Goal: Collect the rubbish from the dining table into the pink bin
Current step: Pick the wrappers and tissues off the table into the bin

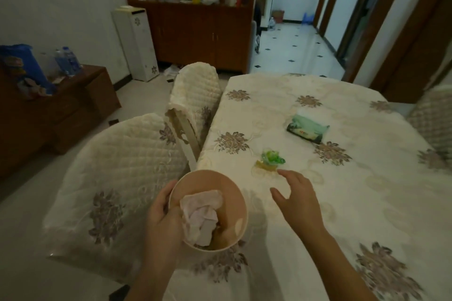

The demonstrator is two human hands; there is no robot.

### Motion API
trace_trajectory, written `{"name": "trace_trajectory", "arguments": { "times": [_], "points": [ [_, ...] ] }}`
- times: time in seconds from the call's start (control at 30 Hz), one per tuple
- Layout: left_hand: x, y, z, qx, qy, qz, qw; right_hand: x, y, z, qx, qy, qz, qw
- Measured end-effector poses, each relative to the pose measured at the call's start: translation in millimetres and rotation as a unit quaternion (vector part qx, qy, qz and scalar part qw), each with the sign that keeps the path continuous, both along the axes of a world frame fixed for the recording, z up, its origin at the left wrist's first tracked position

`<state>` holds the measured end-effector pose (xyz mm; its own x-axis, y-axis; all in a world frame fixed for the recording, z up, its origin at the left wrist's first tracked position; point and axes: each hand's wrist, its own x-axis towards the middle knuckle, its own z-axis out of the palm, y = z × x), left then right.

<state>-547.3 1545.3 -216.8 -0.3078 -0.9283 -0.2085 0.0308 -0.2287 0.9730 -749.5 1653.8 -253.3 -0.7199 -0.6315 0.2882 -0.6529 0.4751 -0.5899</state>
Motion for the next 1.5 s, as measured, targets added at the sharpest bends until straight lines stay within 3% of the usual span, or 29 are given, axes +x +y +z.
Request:
{"name": "trace_trajectory", "arguments": {
  "times": [0.2, 0.6, 0.83, 1.03, 1.17, 1.3, 1.4, 1.5],
  "points": [
    [-39, -30, -5, -0.006, -0.01, 0.025, 1.0, -64, -33, -39, 0.083, -0.045, -0.03, 0.995],
    [-102, -70, -21, -0.052, -0.024, 0.004, 0.998, -143, -92, -83, 0.201, -0.053, 0.002, 0.978],
    [-103, -70, -24, -0.032, -0.021, 0.023, 0.999, -144, -85, -87, 0.115, -0.038, -0.018, 0.992],
    [-105, -66, -23, -0.023, -0.023, 0.015, 0.999, -129, -71, -46, -0.016, 0.058, -0.039, 0.997],
    [-104, -61, -24, -0.037, -0.034, 0.007, 0.999, -102, -60, 4, -0.122, 0.129, -0.002, 0.984],
    [-102, -57, -24, -0.035, -0.029, 0.01, 0.999, -61, -57, 41, -0.191, 0.132, 0.094, 0.968],
    [-101, -55, -25, -0.029, -0.014, 0.006, 0.999, -35, -62, 39, -0.113, 0.137, 0.171, 0.969],
    [-101, -55, -26, -0.024, -0.003, 0.01, 1.0, -19, -73, 22, 0.059, 0.177, 0.211, 0.959]
  ]
}}
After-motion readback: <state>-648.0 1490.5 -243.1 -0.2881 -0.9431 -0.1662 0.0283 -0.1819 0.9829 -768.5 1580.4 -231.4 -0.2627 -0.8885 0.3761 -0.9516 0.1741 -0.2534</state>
